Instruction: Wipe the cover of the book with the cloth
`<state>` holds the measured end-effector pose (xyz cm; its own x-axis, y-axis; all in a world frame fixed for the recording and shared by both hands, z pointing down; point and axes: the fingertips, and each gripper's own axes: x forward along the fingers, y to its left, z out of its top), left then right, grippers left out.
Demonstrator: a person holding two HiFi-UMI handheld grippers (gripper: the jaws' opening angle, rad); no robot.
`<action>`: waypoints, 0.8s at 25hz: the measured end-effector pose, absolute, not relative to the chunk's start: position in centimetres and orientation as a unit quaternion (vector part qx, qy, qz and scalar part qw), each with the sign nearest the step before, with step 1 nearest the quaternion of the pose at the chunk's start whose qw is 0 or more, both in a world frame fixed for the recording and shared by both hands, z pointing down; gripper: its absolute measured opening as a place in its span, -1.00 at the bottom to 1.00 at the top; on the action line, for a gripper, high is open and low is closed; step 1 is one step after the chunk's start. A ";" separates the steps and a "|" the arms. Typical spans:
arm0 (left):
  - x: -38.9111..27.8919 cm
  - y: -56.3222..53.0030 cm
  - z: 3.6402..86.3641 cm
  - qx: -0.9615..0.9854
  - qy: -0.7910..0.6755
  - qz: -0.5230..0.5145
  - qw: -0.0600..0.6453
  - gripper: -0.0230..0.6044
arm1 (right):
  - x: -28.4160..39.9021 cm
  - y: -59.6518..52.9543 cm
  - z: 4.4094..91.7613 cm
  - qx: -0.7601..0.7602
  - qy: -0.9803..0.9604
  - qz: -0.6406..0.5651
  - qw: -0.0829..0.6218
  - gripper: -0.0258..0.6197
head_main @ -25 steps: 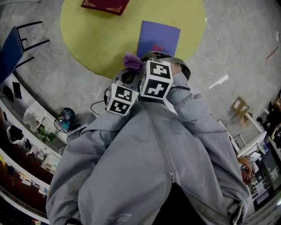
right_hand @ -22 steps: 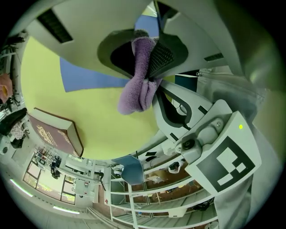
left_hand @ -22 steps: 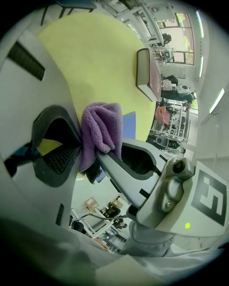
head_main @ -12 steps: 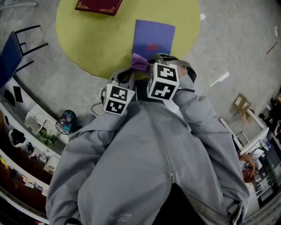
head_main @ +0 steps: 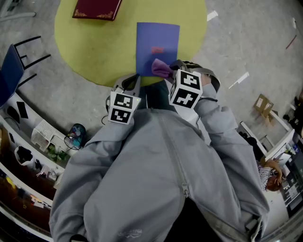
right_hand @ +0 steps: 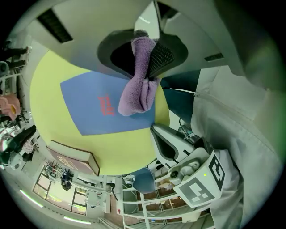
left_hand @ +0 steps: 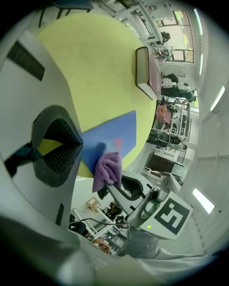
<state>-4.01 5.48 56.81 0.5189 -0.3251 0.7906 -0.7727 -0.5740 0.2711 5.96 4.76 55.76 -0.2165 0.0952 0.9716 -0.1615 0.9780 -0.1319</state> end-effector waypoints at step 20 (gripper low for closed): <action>-3.5 5.5 55.2 0.809 -0.293 0.400 0.315 -0.87 | 13.4 6.5 52.5 0.125 -0.732 0.182 0.645 -0.66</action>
